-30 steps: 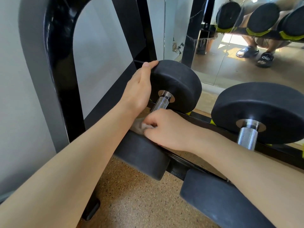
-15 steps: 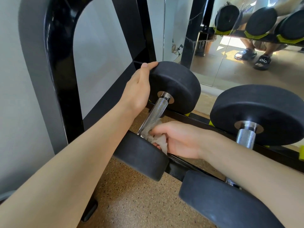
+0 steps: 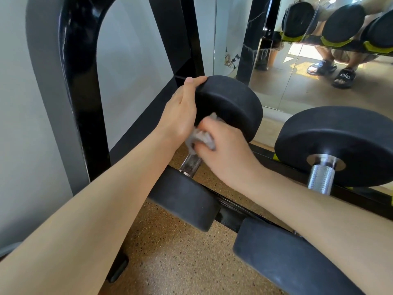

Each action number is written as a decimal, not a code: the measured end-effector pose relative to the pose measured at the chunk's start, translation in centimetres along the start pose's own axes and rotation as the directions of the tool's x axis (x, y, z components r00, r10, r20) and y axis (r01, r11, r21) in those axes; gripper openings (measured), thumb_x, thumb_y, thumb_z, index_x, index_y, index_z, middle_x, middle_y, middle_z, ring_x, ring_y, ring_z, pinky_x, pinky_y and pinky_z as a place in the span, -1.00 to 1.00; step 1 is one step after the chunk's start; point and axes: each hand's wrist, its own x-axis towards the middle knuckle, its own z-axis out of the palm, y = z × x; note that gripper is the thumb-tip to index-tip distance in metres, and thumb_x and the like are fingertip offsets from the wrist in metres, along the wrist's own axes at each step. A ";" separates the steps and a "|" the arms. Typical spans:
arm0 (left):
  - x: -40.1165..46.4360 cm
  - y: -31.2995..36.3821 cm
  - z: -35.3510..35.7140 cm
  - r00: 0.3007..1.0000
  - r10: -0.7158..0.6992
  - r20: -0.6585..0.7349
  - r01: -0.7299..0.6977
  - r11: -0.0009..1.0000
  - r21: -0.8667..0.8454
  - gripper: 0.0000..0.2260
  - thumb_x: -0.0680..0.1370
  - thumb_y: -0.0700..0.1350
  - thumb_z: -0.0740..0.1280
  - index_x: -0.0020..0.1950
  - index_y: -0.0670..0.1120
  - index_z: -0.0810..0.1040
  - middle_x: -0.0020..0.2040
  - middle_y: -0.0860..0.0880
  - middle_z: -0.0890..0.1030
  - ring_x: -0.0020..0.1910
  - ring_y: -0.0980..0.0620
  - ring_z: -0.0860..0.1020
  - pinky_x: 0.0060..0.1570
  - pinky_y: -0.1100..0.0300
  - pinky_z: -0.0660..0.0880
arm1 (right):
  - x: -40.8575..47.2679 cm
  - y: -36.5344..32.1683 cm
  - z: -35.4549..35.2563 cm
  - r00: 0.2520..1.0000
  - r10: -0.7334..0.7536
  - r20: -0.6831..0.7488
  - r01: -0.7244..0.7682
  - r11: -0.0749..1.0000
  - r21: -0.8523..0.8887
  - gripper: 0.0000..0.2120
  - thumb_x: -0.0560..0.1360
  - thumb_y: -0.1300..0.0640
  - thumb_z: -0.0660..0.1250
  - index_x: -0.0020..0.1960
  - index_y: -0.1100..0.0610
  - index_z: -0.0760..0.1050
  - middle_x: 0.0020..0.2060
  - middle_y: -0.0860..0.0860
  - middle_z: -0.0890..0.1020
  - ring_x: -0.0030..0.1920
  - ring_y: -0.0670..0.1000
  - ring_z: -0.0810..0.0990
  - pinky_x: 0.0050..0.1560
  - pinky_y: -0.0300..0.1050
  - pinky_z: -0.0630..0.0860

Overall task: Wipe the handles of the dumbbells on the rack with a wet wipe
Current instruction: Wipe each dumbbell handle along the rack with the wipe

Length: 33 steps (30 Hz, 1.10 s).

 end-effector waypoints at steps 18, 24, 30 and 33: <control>-0.1 0.2 0.3 0.998 -0.058 -0.019 0.058 0.997 -0.046 -0.56 0.73 0.19 -0.14 0.45 0.31 0.43 0.47 0.16 0.43 0.48 0.12 0.32 0.49 0.08 0.21 | -0.8 0.1 0.3 0.947 -0.038 0.319 0.046 0.999 -0.019 -0.76 0.59 0.15 0.25 0.19 -0.01 0.61 0.03 -0.05 0.65 0.02 -0.09 0.59 0.05 -0.14 0.55; -0.1 0.2 0.3 0.998 -0.060 -0.008 0.060 0.997 -0.044 -0.56 0.73 0.19 -0.14 0.46 0.31 0.42 0.49 0.15 0.42 0.50 0.10 0.31 0.52 0.04 0.19 | -0.2 0.4 -0.4 0.842 -0.149 0.518 0.295 0.932 -0.211 -0.59 0.57 0.22 0.20 0.34 -0.10 0.50 0.23 -0.10 0.55 0.20 0.00 0.54 0.17 -0.02 0.55; -0.5 0.5 0.1 1.000 -0.021 0.007 0.021 1.000 -0.017 -0.55 0.75 0.15 -0.15 0.51 0.23 0.40 0.50 0.14 0.41 0.50 0.13 0.30 0.41 0.19 0.18 | 0.7 2.0 -1.6 0.915 -0.113 0.386 0.176 0.975 -0.133 -0.70 0.61 0.17 0.21 0.27 -0.06 0.56 0.21 -0.12 0.58 0.11 -0.23 0.52 0.18 -0.17 0.49; -0.6 0.6 0.1 1.000 -0.025 0.010 0.025 0.999 -0.021 -0.55 0.75 0.15 -0.14 0.51 0.22 0.40 0.49 0.12 0.42 0.47 0.13 0.33 0.40 0.17 0.22 | 1.0 2.5 -1.9 0.973 -0.031 0.227 0.065 0.988 -0.143 -0.59 0.62 0.19 0.20 0.44 -0.05 0.40 0.29 -0.08 0.52 0.14 -0.23 0.49 0.14 -0.26 0.46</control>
